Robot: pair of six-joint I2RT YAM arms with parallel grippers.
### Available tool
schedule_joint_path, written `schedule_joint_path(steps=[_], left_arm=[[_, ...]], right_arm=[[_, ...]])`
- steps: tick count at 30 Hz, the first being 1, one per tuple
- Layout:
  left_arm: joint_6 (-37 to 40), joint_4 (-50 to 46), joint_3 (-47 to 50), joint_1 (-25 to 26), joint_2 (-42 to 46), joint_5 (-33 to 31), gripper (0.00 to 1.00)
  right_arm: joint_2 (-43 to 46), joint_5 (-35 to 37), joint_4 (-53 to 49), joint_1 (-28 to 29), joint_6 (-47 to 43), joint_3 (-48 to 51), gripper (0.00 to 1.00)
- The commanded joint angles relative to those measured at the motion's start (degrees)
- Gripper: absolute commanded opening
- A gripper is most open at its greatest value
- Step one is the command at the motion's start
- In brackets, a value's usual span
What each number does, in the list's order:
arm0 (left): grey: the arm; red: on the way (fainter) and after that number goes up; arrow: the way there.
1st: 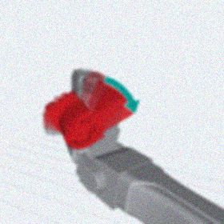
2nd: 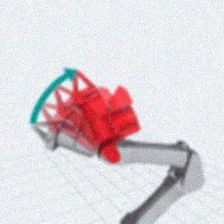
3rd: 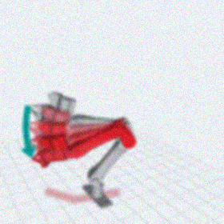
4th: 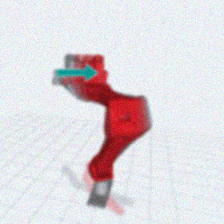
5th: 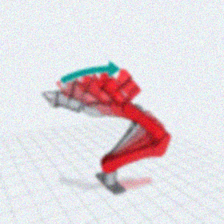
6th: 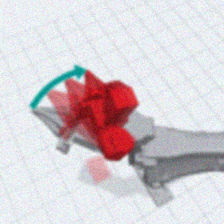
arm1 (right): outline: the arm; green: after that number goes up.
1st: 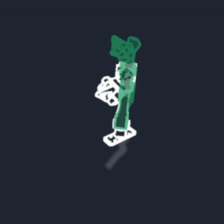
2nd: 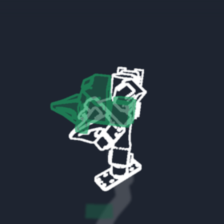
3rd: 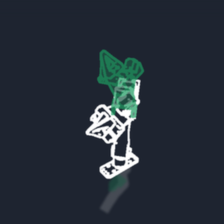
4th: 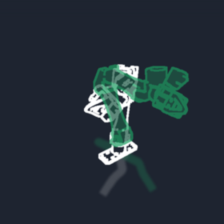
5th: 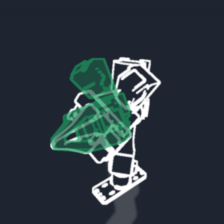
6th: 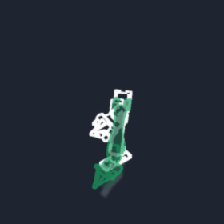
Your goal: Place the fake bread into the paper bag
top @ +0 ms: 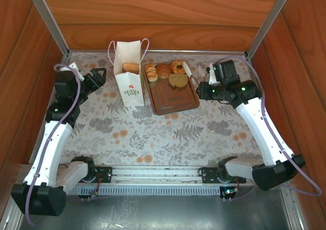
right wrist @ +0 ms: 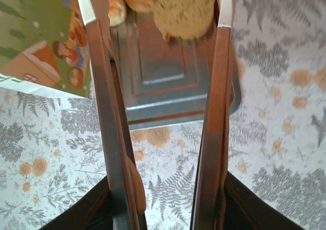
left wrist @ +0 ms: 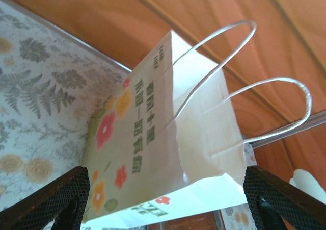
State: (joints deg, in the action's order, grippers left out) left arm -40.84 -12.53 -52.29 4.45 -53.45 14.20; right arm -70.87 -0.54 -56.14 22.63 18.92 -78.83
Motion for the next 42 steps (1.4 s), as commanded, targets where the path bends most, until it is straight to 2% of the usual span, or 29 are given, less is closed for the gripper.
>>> schedule_joint_path(steps=[1, 5, 13, 27, 42], left_arm=[[-1.1, -0.7, 2.5, -0.2, 2.0, -0.7, 0.84], [-1.1, -0.6, 5.6, -0.3, 3.2, 0.2, 0.84], [-1.3, 0.2, 8.4, -0.2, 2.3, 0.5, 0.84], [0.4, 1.2, 7.8, -0.3, -1.2, 0.3, 0.84], [1.4, 1.3, 7.0, -0.4, -2.7, -0.4, 0.84]], right_arm=[[-1.3, -7.8, 4.7, -3.1, 1.7, 2.7, 0.47], [-4.6, -11.4, 7.3, -6.4, 2.2, 4.5, 0.46], [-12.5, -13.6, 9.5, -9.8, 2.7, 4.5, 0.45], [-26.3, -16.8, 9.3, -10.1, 2.1, -1.8, 0.42], [-32.1, -17.5, 9.3, -10.1, 1.5, -5.6, 0.40]])
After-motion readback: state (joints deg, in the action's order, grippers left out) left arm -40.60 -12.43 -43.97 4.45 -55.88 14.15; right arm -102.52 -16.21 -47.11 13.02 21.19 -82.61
